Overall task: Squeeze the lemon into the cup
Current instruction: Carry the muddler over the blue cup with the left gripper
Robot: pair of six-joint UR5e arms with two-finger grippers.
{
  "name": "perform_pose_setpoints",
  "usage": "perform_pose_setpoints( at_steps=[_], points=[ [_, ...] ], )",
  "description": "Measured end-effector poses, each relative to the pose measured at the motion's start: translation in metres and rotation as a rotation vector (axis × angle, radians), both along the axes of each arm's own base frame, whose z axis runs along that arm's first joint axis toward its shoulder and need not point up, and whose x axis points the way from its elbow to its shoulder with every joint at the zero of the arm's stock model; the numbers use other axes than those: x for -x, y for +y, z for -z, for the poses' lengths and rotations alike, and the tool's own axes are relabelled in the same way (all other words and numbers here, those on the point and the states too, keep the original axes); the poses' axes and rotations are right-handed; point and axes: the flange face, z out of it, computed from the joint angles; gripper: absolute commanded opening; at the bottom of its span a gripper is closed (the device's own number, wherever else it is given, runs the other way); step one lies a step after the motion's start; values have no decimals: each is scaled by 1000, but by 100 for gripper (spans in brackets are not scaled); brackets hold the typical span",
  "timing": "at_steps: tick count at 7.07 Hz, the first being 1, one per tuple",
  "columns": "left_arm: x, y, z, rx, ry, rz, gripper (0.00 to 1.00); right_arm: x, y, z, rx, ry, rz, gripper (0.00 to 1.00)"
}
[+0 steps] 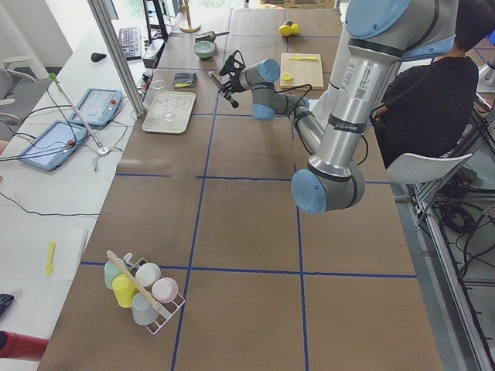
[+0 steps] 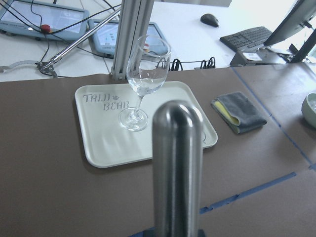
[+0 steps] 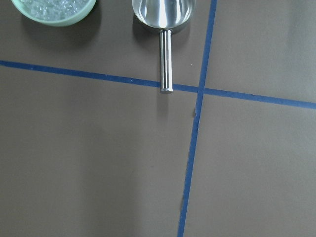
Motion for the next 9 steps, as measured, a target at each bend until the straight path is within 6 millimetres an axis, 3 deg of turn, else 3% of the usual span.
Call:
perform_pose_setpoints(
  at_steps=[3,5,7,9],
  points=[
    [-45,66,-2,-10,93,132,0,-7,20,-30,26,-3,23,100],
    [-63,95,3,-10,101,148,0,-12,7,-30,23,-8,12,100],
    [-84,112,17,-18,98,134,0,-18,-8,-33,28,-14,-5,100],
    [-91,118,34,-86,37,122,0,-20,-11,-33,30,-22,-11,100]
  ],
)
